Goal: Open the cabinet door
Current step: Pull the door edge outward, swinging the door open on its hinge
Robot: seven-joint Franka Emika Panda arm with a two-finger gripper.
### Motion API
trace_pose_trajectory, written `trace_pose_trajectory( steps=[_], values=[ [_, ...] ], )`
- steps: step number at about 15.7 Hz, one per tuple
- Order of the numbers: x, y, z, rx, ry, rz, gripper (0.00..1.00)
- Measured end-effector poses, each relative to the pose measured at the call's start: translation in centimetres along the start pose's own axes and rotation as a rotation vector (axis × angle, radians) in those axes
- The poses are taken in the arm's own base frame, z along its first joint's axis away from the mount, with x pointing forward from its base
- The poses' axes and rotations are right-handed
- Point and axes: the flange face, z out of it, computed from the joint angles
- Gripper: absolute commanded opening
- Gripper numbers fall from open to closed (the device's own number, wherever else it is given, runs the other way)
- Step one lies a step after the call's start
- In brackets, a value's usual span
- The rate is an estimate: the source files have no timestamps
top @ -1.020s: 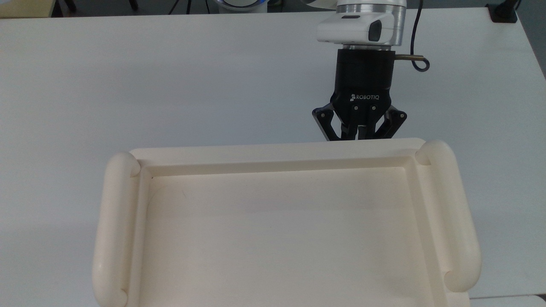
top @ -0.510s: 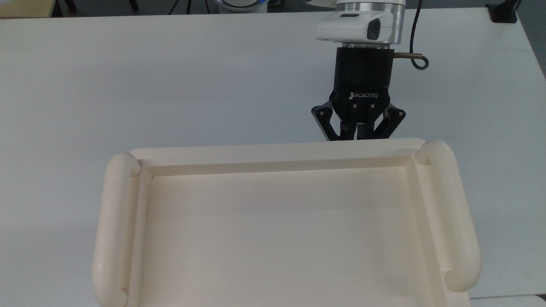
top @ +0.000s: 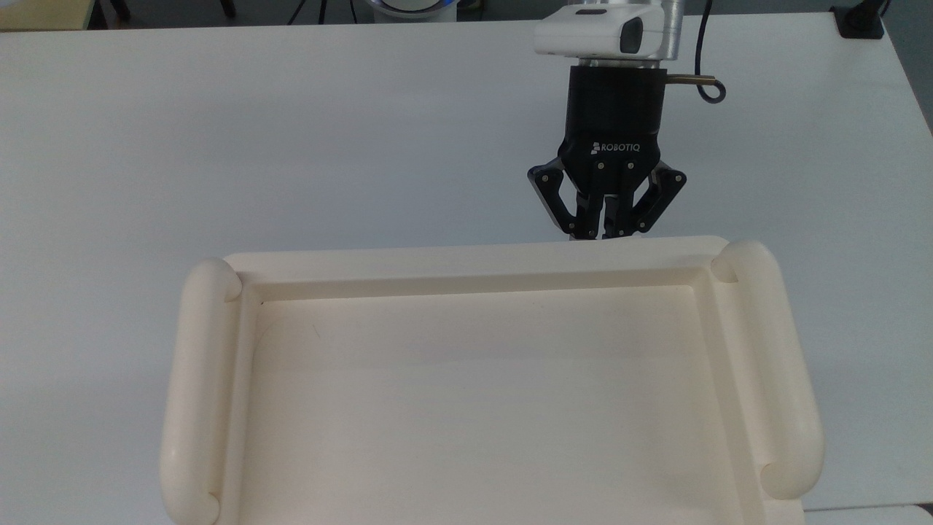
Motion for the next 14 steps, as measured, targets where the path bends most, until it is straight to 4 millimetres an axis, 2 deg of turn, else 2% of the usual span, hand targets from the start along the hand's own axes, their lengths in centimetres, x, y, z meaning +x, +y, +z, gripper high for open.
trace_pose_trajectory(
  steps=[7, 14],
  values=[
    [-0.1, 0.3, -1.0, 0.003, -0.037, -0.008, 0.10],
    [0.0, 3.0, -4.1, 0.079, -0.217, -0.066, 0.13]
  ],
)
